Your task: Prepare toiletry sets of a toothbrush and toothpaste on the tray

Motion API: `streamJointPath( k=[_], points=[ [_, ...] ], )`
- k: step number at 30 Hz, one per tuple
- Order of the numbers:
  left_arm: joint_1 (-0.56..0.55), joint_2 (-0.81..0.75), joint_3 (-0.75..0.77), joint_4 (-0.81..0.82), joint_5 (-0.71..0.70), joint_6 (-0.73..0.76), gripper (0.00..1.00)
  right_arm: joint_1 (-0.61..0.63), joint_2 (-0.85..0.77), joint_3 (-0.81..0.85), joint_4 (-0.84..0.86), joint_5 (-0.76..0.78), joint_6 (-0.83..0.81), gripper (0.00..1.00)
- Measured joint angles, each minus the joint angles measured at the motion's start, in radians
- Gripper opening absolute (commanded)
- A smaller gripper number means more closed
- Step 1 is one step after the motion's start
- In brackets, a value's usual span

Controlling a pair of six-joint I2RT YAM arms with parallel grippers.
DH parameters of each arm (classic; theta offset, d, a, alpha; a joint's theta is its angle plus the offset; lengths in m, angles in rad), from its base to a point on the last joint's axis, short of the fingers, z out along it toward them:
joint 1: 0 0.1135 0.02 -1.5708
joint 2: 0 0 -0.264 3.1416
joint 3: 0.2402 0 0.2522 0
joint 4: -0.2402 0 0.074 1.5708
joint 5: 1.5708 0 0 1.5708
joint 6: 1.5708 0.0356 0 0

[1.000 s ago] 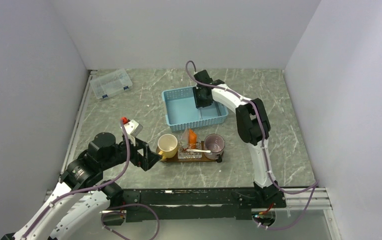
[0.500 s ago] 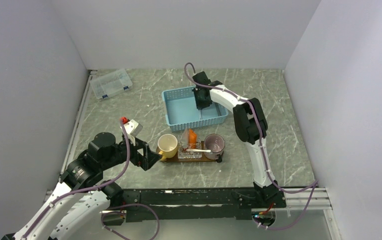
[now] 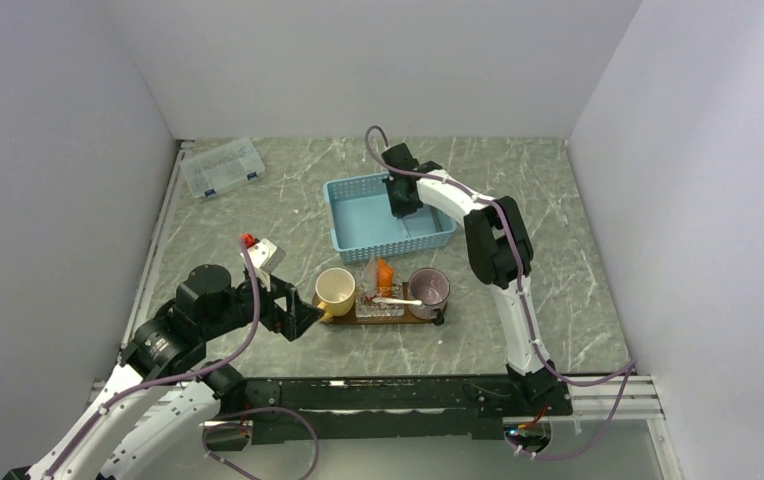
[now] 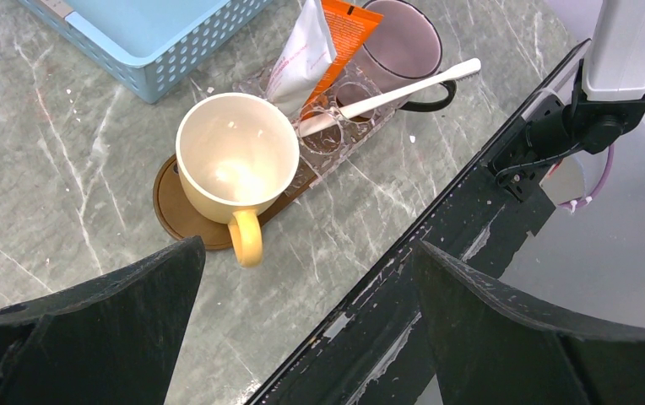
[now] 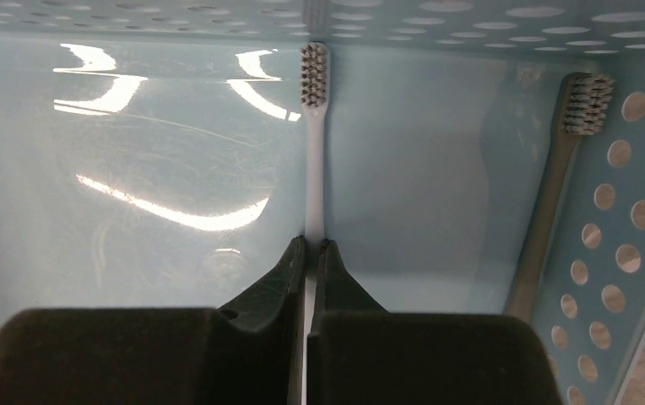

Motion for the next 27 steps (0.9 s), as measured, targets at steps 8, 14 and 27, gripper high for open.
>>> streamJointPath(
  k=[8, 14, 27],
  points=[
    [0.0, 0.0, 0.0, 0.0, 0.0, 0.0, 0.99, 0.0, -0.091, -0.048, 0.001, -0.002, -0.018, 0.0],
    [0.0, 0.0, 0.0, 0.0, -0.003, 0.0, 0.99, 0.0, -0.231, -0.077, 0.019, -0.007, -0.026, 0.0],
    [0.0, 0.042, 0.063, 0.001, -0.005, -0.006, 0.99, 0.016, -0.633, -0.294, 0.116, -0.179, -0.037, 0.0]
  ],
)
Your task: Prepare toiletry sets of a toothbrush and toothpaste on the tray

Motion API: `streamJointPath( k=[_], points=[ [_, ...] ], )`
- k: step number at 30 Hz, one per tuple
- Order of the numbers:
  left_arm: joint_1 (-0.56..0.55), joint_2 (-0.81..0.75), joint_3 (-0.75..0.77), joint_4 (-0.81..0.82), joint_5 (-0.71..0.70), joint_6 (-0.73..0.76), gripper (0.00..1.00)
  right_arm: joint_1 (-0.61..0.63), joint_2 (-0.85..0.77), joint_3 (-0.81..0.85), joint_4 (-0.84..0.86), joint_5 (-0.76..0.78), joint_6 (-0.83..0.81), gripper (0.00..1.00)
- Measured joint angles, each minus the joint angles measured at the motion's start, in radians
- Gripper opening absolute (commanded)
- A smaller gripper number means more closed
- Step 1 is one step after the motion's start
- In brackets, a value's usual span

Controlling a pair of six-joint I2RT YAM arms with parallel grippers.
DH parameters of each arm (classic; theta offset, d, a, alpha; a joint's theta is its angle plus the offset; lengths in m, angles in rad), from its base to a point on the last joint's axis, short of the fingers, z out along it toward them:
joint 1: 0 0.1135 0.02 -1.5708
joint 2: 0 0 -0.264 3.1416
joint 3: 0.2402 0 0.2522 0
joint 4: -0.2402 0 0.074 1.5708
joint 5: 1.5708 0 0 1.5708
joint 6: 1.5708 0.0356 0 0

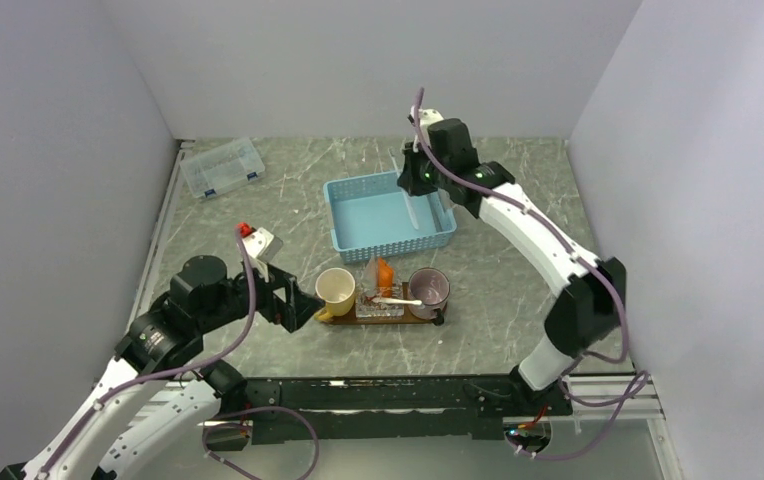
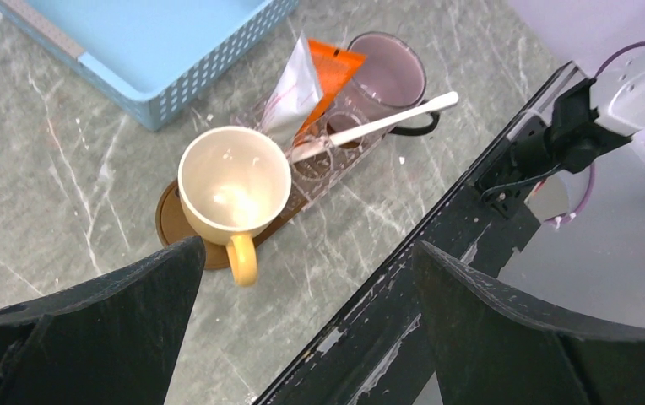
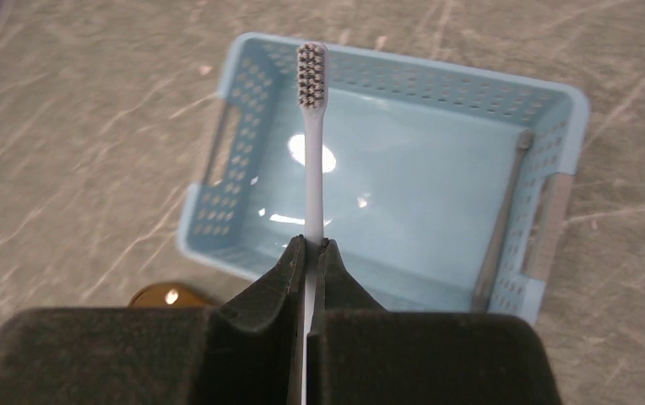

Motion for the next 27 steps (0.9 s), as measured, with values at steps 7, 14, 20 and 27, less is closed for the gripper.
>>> streamJointPath(
  k=[7, 14, 20, 27],
  points=[
    [0.0, 0.076, 0.148, -0.003, 0.02, 0.0, 0.99, 0.045, -0.294, -0.246, 0.078, -0.172, -0.013, 0.0],
    [0.001, 0.167, 0.306, -0.048, 0.05, 0.005, 0.99, 0.161, -0.525, -0.37, 0.094, -0.308, -0.04, 0.0],
    [0.002, 0.196, 0.428, -0.107, 0.127, 0.058, 0.99, 0.182, -0.634, -0.42, 0.09, -0.478, -0.039, 0.0],
    [0.002, 0.209, 0.506, -0.16, 0.292, 0.085, 0.99, 0.193, -0.679, -0.463, 0.067, -0.667, -0.025, 0.0]
  ],
)
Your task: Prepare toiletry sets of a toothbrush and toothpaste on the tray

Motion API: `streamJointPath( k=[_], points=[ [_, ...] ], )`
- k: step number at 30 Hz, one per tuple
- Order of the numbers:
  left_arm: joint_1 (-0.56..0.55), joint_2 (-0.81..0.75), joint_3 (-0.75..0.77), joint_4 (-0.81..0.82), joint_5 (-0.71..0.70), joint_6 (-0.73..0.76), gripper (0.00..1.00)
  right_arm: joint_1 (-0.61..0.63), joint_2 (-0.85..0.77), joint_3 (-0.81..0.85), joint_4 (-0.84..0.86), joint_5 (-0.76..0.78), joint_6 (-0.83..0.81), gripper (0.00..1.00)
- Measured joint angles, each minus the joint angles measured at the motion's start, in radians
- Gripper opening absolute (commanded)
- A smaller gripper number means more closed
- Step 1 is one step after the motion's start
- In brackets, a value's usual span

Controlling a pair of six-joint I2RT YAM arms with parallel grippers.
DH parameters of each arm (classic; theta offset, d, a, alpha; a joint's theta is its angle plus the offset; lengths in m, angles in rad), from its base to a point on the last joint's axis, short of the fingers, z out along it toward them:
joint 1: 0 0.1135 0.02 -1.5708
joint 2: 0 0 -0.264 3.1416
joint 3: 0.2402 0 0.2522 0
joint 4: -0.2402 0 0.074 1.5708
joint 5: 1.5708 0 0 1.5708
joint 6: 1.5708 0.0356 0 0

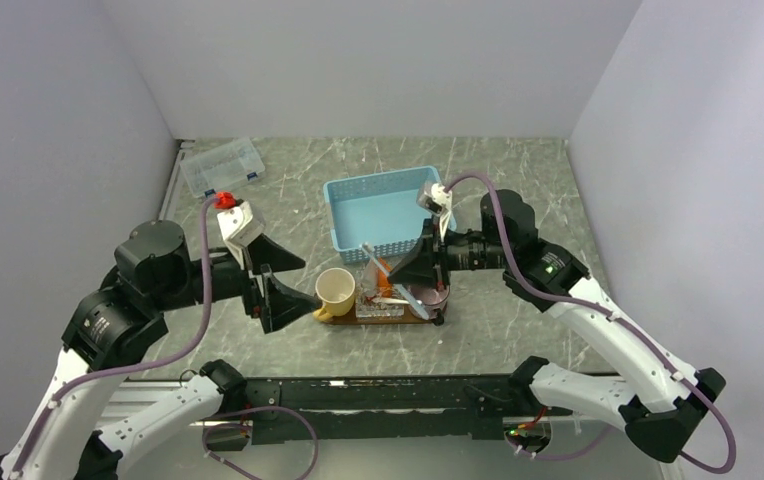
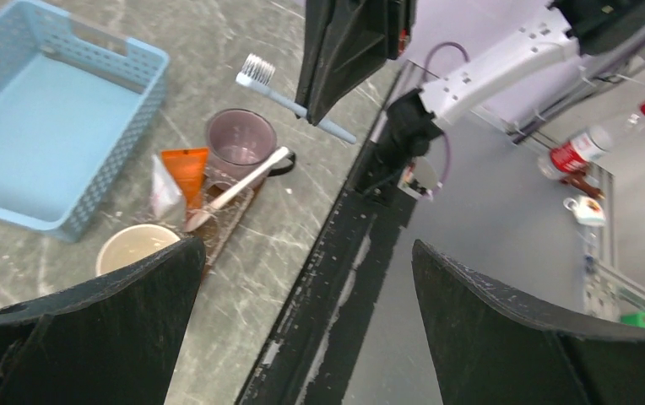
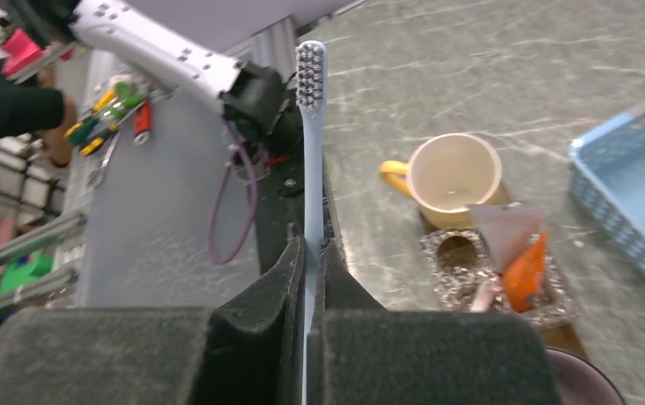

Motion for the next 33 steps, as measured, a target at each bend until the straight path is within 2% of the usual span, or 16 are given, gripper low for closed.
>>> streamJointPath(
  k=[9, 17, 28, 31, 33],
  points=[
    [0.0, 0.02, -0.043, -0.004, 0.203, -0.04, 0.99, 0.079, -0.017, -0.035, 0.006, -0.175, 0.039, 0.0],
    [0.0, 0.037, -0.076, 0.021, 0.291, -0.082, 0.99, 0.2, 0.003, -0.03, 0.035, -0.198, 0.064, 0.0],
    [0.0, 0.065, -0.101, 0.05, 0.346, -0.11, 0.9, 0.267, 0.114, 0.023, 0.051, -0.156, 0.068, 0.0],
    [0.0, 0.065, -0.11, 0.053, 0.356, -0.113, 0.85, 0.273, 0.127, 0.034, 0.053, -0.15, 0.068, 0.0],
    [0.0, 0.065, -0.11, 0.055, 0.359, -0.113, 0.78, 0.275, 0.137, 0.045, 0.053, -0.145, 0.066, 0.0]
  ],
)
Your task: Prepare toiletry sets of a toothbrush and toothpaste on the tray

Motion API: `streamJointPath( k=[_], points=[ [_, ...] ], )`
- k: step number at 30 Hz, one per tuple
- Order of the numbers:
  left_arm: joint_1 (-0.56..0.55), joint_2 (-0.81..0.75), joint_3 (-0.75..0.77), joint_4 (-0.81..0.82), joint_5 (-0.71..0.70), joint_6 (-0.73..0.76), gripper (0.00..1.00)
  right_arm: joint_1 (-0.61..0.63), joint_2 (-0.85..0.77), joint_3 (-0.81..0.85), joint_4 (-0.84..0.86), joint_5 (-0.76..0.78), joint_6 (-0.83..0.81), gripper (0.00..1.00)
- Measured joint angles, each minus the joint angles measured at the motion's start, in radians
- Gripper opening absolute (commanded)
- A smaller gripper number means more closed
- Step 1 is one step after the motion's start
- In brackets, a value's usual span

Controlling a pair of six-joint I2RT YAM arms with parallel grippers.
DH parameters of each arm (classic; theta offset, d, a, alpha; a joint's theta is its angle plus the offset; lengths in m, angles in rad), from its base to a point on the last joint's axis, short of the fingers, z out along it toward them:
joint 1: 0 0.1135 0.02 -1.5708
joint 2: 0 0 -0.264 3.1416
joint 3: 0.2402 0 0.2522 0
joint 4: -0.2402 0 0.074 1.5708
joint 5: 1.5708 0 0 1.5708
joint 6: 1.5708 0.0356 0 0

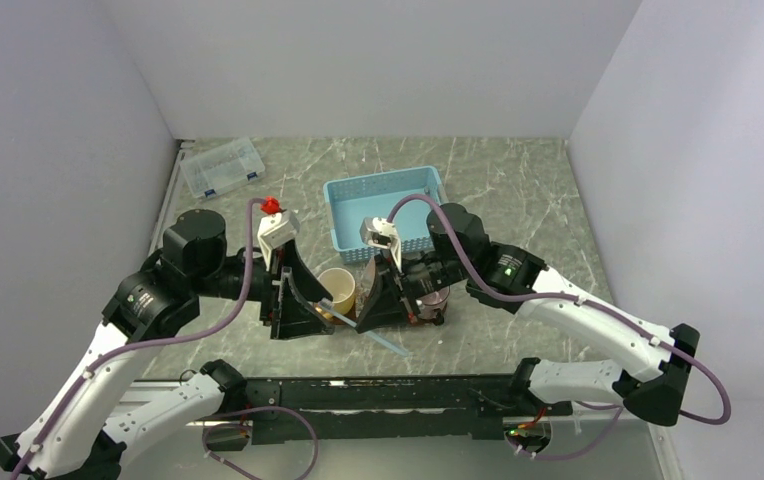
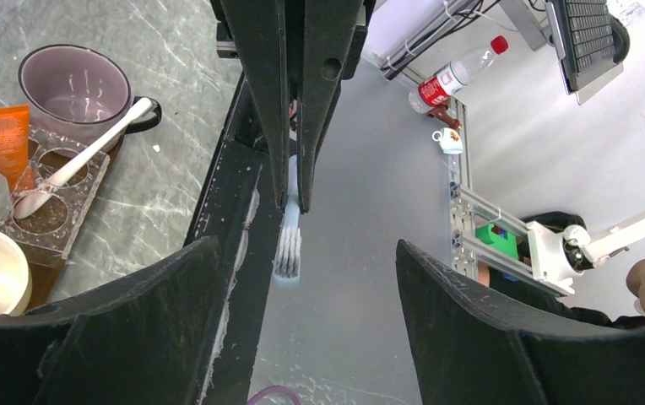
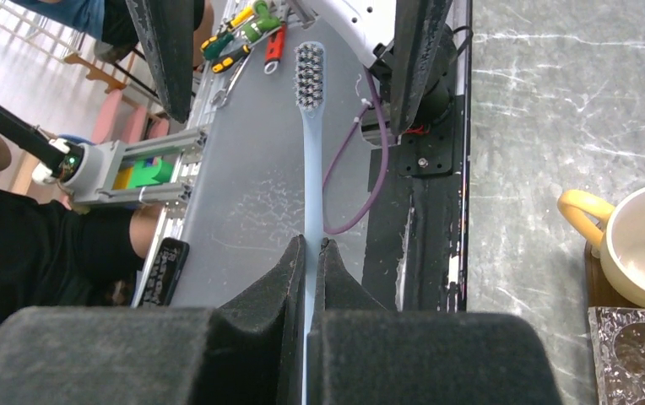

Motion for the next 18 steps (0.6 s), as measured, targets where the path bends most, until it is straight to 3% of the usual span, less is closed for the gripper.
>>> streamJointPath(
  k=[9, 18],
  points=[
    [0.0, 0.0, 0.0, -0.002, 0.01, 0.002, 0.49, 0.005, 0.009, 0.008, 0.0, 0.018, -0.002, 0.0],
    [0.0, 0.0, 0.0, -0.01, 0.007, 0.01, 0.37, 0.006, 0.009, 0.008, 0.0, 0.017, -0.002, 0.0]
  ],
)
